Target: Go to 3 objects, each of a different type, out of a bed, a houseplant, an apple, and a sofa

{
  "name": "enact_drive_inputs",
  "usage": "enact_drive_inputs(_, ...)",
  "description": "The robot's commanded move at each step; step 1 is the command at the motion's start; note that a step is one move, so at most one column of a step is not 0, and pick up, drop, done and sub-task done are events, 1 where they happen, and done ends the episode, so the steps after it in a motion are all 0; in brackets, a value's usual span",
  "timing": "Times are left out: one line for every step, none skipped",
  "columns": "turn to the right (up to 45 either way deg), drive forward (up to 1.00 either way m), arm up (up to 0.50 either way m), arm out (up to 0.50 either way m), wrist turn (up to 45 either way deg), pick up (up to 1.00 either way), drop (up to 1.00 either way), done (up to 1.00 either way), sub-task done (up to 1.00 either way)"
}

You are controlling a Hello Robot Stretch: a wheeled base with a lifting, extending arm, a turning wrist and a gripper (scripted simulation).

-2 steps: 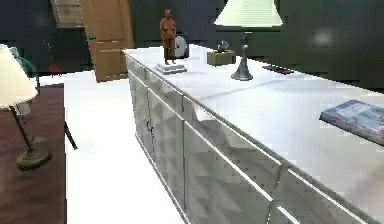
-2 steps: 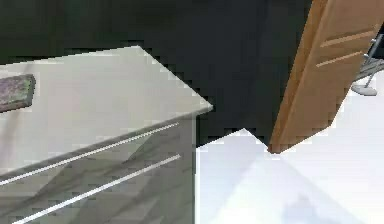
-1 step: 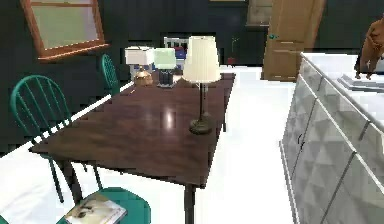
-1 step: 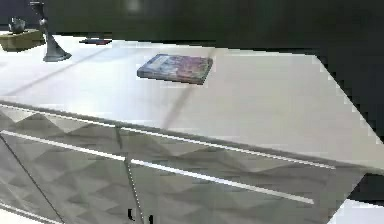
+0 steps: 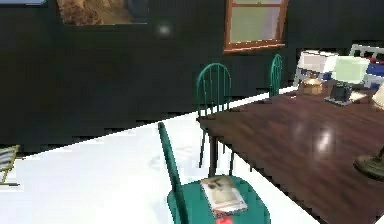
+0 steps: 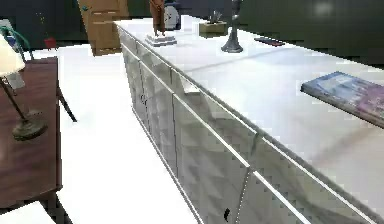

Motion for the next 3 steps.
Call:
enact_drive_inputs(-45.0,0.00,0.00,0.00,0.0,0.00,0.00,0.00,0.00)
enact_drive_inputs(-9.0,0.00,0.00,0.00,0.0,0.00,0.00,0.00,0.00)
enact_drive_inputs(0.0,0.10,0.00,0.00,0.0,0.00,0.00,0.00,0.00)
